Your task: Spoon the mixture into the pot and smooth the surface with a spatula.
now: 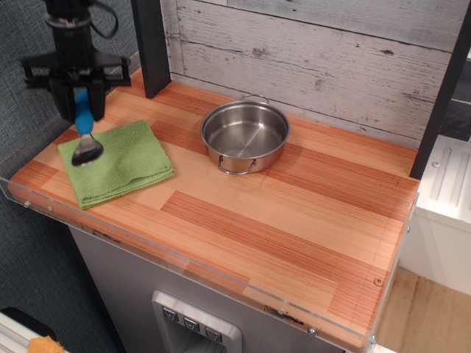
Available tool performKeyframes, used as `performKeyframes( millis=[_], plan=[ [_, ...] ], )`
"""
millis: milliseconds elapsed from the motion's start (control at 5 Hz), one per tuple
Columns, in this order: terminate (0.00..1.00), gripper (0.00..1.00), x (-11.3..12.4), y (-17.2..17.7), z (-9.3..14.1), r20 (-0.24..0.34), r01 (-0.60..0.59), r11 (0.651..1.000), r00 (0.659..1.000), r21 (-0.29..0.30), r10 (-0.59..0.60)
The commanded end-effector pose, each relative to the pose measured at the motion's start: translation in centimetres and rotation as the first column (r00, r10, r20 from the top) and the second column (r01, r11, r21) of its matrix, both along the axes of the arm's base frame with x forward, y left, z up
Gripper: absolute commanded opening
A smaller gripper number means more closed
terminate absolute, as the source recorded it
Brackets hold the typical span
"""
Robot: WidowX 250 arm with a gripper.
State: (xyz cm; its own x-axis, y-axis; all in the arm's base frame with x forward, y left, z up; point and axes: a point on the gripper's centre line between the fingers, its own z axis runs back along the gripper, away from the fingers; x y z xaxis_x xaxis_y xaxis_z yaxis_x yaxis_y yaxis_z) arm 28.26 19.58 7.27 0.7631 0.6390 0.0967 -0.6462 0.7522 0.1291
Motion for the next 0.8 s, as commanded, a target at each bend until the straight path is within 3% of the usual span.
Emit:
performKeyframes(
  millis=[0, 400, 600],
  plan=[
    [0.00, 0.00, 2.3, -4.6, 4.8, 0.148, 0.032, 0.997, 0.988, 0.063, -0.041],
    [0.00, 0.00, 6.1, -8.9, 5.0, 0.197, -0.138, 0.990, 0.971, 0.005, 0.134],
    [0.00, 0.00, 7.9, -9.8, 4.2, 0.176, -0.198, 0.980, 0.965, -0.002, 0.195]
  ],
)
